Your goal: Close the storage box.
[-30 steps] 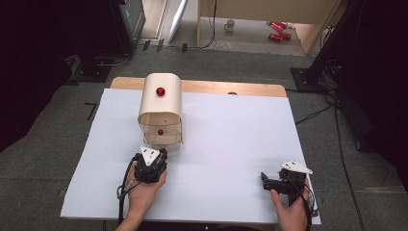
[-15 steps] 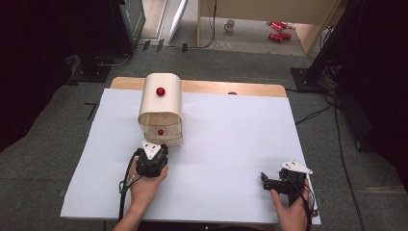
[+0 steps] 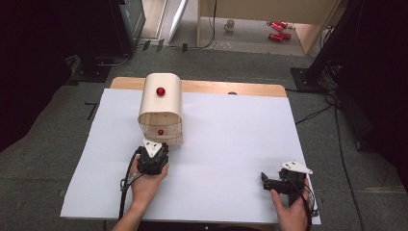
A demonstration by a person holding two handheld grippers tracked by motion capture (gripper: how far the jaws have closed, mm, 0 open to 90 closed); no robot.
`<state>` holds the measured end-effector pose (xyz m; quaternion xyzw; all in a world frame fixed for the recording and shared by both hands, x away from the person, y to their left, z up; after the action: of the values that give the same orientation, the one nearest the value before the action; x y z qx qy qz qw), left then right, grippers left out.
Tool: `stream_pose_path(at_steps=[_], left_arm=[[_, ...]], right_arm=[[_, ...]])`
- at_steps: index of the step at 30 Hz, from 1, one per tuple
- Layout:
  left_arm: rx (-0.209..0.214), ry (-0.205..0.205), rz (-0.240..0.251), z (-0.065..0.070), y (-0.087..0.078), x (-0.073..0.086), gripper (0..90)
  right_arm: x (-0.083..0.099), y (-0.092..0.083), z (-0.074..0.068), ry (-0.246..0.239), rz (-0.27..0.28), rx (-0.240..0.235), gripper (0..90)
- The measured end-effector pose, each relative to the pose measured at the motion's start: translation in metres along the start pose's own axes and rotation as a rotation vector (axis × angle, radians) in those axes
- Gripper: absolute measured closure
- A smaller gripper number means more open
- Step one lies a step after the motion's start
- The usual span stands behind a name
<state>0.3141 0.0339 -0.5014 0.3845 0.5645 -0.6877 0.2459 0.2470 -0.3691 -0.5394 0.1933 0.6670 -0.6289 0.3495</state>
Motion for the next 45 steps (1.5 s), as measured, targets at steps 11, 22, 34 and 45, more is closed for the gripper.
stream_pose_path(at_steps=[11,22,34,45], left_arm=[[0.044,0.03,0.016,0.002,-0.005,0.001,59.7],[0.09,0.021,0.01,-0.016,-0.026,0.015,17.6],[0.061,0.028,-0.008,-0.045,-0.047,0.029,13.8],[0.002,0.01,-0.054,-0.09,-0.057,0.042,13.9]], right_arm=[[0.0,0.0,0.0,0.0,-0.001,0.0,0.0],[0.0,0.0,0.0,0.0,-0.001,0.0,0.0],[0.0,0.0,0.0,0.0,-0.002,0.0,0.0],[0.0,0.0,0.0,-0.001,-0.002,0.0,0.0]])
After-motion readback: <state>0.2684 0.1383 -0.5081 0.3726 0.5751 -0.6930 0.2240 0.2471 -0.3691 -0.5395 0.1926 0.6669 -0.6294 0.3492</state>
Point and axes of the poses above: each handheld gripper's, and its own axes: y roughly forward along the jaws, x roughly out of its underside, z roughly to its right, the point moved 5 cm from there along y, roughly forward along the jaws, and after that the axes turned 4 degrees about -y, right-handed, at the moved point
